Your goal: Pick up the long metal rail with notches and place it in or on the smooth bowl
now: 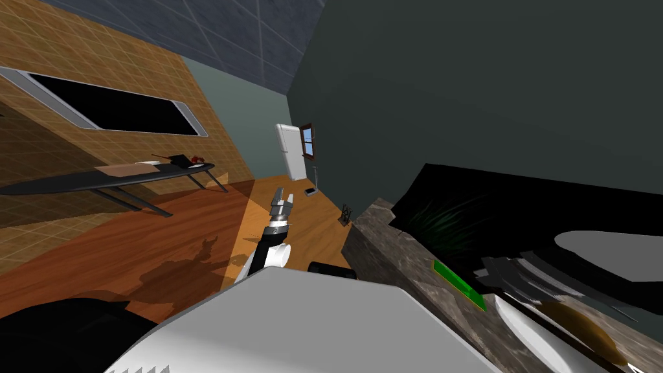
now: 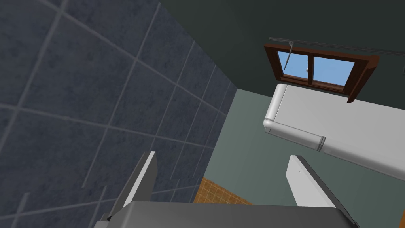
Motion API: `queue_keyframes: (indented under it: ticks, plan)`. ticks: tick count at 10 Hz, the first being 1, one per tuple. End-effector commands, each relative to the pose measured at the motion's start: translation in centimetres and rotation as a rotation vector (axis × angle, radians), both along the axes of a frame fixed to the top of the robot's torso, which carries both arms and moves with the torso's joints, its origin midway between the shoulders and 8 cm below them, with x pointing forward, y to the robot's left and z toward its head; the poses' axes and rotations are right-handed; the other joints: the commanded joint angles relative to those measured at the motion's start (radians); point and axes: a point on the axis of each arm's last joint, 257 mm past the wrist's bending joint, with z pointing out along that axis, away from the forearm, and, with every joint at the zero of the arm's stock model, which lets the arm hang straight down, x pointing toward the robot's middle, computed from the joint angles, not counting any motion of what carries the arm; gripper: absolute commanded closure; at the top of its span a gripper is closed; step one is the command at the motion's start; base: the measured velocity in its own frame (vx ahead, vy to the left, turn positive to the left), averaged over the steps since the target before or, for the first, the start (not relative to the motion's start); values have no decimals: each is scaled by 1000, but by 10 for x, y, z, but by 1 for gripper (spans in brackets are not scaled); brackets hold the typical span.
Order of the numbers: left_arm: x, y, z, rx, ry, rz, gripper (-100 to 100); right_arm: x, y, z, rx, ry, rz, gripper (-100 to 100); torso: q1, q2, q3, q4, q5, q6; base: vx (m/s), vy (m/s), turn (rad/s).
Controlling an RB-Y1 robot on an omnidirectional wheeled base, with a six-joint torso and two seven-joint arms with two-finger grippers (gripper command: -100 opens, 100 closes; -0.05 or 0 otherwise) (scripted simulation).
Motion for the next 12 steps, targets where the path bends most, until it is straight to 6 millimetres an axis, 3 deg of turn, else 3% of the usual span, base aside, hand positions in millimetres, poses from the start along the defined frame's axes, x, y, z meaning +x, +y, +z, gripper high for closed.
queue_keyframes:
  ticks: [1, 6, 7, 11, 12]
  plan:
    - [0, 0, 0, 0, 0, 0, 0, 2, -2, 1, -5, 0, -1, 100, 0, 0, 0, 0, 0, 0, -31, -37, -10]
    - [0, 0, 0, 0, 0, 0, 0, 8, -1, 8, -9, 3, 6, 100, -7, 0, 1, 2, 5, 6, -31, -27, -2]
    - [0, 0, 0, 0, 0, 0, 0, 8, -1, 8, -8, 4, 7, -100, -7, -1, 1, 2, 5, 7, 0, 0, 0]
    - [0, 0, 0, 0, 0, 0, 0, 8, 0, 8, -6, 4, 8, -100, -8, -1, 1, 2, 5, 8, 0, 0, 0]
    - [0, 0, 0, 0, 0, 0, 0, 8, 0, 7, -5, 5, 8, 0, -8, -1, 1, 2, 6, 8, 0, 0, 0]
